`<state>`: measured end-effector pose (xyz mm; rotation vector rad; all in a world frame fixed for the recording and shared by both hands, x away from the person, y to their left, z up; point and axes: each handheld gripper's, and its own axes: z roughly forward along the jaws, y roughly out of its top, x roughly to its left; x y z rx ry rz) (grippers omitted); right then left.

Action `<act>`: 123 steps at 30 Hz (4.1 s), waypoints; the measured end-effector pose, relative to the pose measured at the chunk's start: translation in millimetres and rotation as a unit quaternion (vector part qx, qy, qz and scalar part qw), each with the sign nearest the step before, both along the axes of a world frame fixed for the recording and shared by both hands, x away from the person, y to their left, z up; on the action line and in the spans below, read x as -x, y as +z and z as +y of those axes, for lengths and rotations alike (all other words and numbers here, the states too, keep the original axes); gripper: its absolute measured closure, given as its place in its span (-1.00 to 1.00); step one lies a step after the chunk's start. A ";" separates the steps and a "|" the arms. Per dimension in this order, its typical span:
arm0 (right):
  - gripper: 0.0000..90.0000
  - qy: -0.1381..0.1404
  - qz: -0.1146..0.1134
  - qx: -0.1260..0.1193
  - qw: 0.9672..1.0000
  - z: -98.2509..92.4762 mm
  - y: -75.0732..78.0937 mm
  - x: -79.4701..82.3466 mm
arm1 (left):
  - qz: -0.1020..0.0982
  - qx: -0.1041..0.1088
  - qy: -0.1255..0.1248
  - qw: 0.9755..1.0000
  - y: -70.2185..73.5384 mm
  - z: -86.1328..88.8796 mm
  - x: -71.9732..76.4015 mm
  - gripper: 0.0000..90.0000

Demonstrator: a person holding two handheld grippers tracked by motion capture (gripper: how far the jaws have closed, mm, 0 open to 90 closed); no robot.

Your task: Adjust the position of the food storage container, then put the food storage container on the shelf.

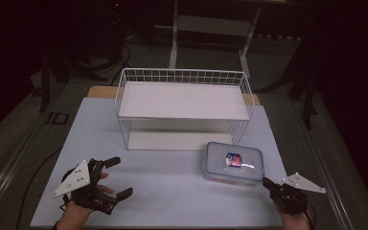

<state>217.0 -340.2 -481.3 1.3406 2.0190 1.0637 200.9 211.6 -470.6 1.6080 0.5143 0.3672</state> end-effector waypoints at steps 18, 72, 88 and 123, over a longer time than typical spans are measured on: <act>1.00 -0.015 0.022 0.011 1.000 -10.4 -14.2 -68.3 | 0.005 -0.001 -0.005 1.000 -1.3 -1.9 -1.3 -1.00; 0.99 0.150 -0.016 -0.019 0.988 113.9 -3.2 -89.4 | 0.055 -0.018 0.028 0.998 -9.2 -11.0 -21.0 -1.00; -0.68 0.202 -0.066 -0.041 0.976 119.0 21.4 -54.8 | 0.085 -0.050 0.012 0.995 15.7 -38.6 -43.7 -1.00; -0.78 0.168 -0.146 -0.027 0.975 115.5 22.3 -31.9 | 0.390 -0.023 0.023 0.920 -37.6 -56.3 -127.9 -0.94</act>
